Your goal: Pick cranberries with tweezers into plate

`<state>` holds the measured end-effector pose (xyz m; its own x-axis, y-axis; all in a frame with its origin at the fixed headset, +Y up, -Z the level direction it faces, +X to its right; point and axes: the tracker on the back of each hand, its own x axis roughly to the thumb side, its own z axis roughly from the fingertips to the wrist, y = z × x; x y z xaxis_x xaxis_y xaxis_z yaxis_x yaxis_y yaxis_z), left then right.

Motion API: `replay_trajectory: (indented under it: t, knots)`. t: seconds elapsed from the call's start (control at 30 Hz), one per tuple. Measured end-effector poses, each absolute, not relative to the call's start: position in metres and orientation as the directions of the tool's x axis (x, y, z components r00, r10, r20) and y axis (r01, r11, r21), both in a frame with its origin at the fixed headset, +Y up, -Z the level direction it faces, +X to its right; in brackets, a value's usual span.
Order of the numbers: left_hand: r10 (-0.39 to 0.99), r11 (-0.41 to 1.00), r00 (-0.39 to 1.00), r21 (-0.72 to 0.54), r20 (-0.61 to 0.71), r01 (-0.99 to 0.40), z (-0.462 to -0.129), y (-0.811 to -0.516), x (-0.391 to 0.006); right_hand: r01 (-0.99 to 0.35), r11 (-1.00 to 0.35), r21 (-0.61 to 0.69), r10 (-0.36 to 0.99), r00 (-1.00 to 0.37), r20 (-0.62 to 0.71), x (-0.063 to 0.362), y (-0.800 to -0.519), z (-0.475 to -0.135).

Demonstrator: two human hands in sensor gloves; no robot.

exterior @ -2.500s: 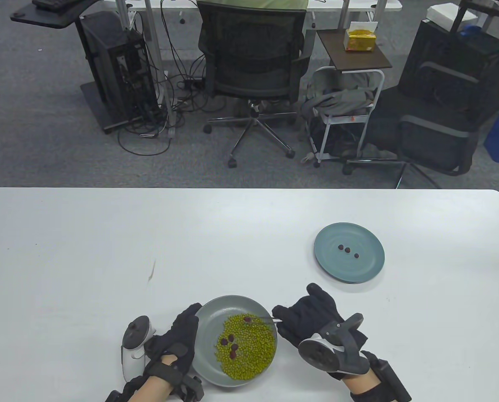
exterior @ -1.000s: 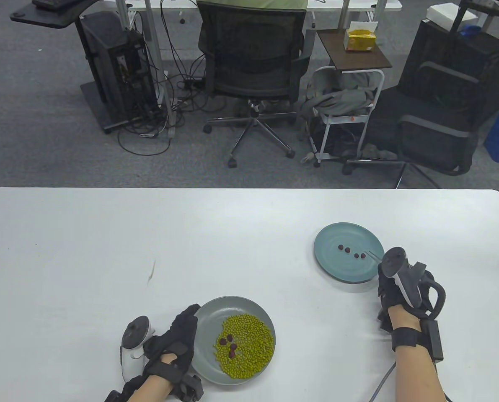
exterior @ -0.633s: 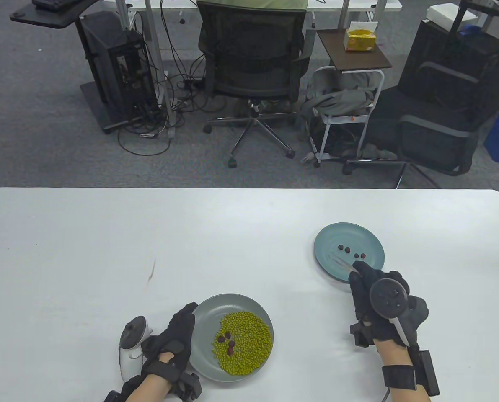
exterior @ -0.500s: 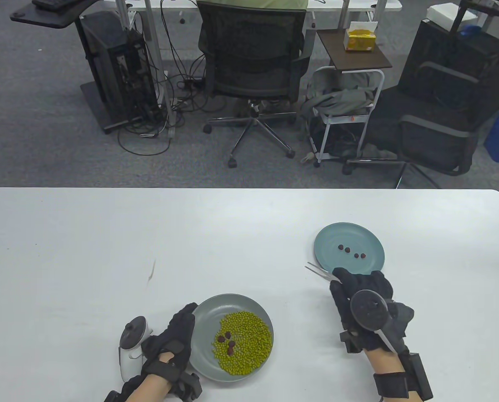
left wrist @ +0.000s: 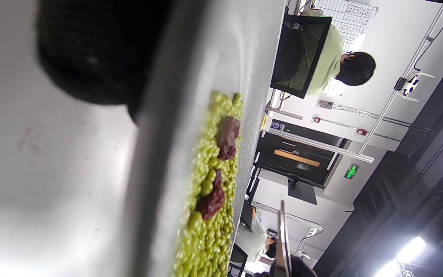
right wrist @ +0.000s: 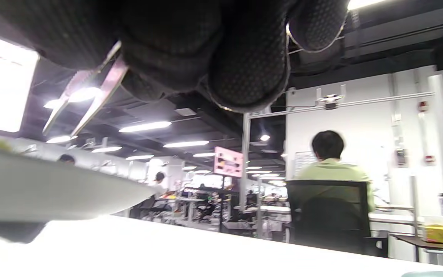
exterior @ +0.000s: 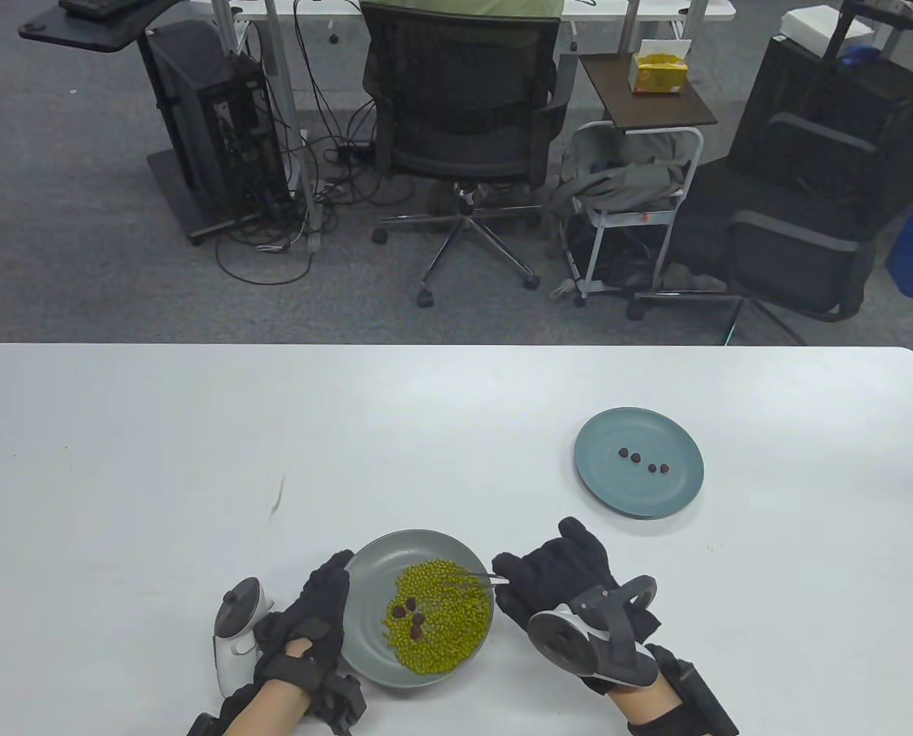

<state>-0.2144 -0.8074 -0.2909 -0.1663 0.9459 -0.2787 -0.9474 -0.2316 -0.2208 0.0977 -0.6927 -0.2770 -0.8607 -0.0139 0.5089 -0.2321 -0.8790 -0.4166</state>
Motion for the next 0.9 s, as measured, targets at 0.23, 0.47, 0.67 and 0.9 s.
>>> replay_trajectory:
  t: [0.23, 0.47, 0.67, 0.9]
  knots:
    - [0.949, -0.225, -0.161, -0.226, -0.272, -0.948, -0.291, -0.807, -0.214, -0.241, -0.875, -0.42, -0.047, -0.821, 0.57, 0.077, -0.692, -0.259]
    - [0.948, -0.223, -0.157, -0.228, -0.276, -0.948, -0.291, -0.808, -0.214, -0.205, -0.888, -0.411, -0.086, -0.804, 0.588, 0.067, -0.7, -0.255]
    - [0.949, -0.224, -0.157, -0.233, -0.275, -0.946, -0.29, -0.808, -0.214, -0.198, -0.891, -0.408, -0.095, -0.798, 0.595, 0.068, -0.704, -0.258]
    - [0.95, -0.222, -0.156, -0.231, -0.27, -0.947, -0.291, -0.808, -0.214, -0.193, -0.891, -0.411, -0.097, -0.803, 0.588, 0.071, -0.703, -0.257]
